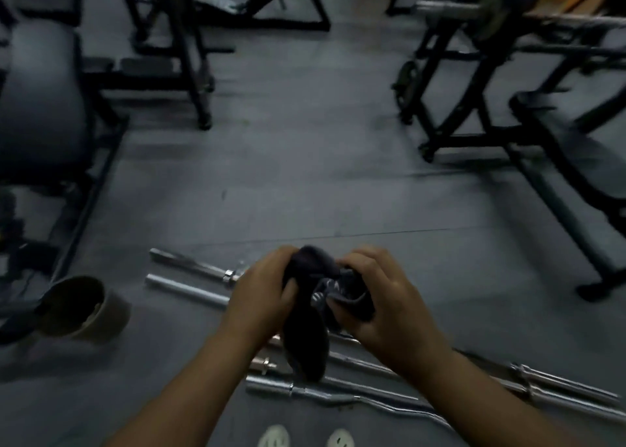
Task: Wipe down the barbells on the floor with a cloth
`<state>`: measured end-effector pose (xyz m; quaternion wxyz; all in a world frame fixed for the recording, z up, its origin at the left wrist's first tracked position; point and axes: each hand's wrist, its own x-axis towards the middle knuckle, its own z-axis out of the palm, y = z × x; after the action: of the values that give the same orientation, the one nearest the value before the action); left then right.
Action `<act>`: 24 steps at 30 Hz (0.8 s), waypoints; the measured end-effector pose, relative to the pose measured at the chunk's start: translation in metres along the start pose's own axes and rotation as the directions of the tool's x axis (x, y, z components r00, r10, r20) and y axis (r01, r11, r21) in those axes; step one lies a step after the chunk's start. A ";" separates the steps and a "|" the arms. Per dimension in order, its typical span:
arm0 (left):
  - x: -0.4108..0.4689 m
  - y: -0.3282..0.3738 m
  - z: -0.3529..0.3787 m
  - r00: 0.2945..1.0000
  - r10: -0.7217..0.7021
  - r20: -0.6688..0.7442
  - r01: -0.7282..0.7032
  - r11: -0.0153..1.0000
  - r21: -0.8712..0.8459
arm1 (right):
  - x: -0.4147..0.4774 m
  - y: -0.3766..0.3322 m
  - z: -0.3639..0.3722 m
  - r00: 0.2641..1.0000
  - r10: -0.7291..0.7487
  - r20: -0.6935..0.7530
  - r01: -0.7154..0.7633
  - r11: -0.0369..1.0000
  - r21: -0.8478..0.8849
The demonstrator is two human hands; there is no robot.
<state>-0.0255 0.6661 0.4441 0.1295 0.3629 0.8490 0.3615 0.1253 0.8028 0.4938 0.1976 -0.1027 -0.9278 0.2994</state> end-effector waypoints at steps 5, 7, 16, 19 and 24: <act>0.052 0.081 0.019 0.961 0.236 0.146 -0.201 0.955 -0.219 | -0.038 0.039 -0.056 0.959 0.284 -0.001 -0.281 0.945 -0.166; 0.058 0.116 0.028 0.921 0.338 0.195 -0.274 0.916 -0.293 | -0.052 0.050 -0.071 0.911 0.404 -0.080 -0.411 0.905 -0.106; 0.047 0.226 0.109 0.638 0.550 0.539 -0.374 0.833 -0.407 | -0.130 0.117 -0.129 0.686 0.638 -0.350 -0.503 0.763 0.405; 0.050 0.237 0.158 0.549 0.492 0.675 -0.587 0.802 -0.108 | -0.185 0.150 -0.152 0.489 0.793 -0.364 -0.587 0.608 0.535; 0.015 0.256 0.259 0.487 0.439 0.755 -0.759 0.641 0.117 | -0.281 0.208 -0.195 0.342 0.858 -0.383 -0.623 0.512 0.592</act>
<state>0.2228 0.9331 0.4434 0.1992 0.7654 0.6113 0.0276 0.4768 0.9828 0.4284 0.3524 -0.5786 -0.5763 0.4571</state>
